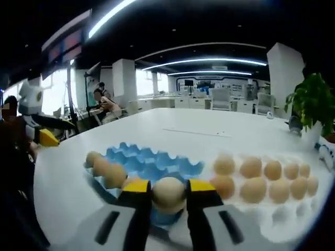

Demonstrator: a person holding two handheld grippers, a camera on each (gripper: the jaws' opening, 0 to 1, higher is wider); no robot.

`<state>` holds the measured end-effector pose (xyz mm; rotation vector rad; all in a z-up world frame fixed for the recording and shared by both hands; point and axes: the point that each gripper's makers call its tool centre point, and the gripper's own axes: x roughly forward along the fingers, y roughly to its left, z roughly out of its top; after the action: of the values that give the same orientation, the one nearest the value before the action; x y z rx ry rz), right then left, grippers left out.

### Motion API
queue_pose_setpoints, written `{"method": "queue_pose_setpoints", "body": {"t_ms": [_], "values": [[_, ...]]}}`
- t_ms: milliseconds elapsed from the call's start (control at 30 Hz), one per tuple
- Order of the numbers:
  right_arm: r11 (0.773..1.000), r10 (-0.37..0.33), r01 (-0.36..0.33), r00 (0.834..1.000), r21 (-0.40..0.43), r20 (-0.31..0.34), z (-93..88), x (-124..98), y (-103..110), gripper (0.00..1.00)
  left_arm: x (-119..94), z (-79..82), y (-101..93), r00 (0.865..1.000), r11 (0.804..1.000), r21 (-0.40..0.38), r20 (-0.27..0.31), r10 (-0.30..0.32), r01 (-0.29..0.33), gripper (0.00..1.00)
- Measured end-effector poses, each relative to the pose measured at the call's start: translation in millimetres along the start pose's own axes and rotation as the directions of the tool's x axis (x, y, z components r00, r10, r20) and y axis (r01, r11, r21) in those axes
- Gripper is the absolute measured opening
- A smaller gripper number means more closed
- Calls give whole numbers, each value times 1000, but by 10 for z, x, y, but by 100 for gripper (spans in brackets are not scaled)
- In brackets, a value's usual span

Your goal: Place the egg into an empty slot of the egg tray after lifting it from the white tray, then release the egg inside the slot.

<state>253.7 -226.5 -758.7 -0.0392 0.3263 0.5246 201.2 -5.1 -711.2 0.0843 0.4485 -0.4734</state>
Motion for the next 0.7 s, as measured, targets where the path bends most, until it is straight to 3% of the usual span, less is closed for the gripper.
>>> {"method": "queue_pose_setpoints", "body": {"t_ms": [500, 700], "values": [[999, 21, -22, 999, -25, -43, -205, -12, 40, 26, -2, 3, 0, 1000, 1000, 4, -1, 3, -3, 84], [999, 23, -24, 999, -37, -32, -199, -20, 53, 26, -6, 21, 4, 1000, 1000, 6, 5, 6, -6, 84]]}}
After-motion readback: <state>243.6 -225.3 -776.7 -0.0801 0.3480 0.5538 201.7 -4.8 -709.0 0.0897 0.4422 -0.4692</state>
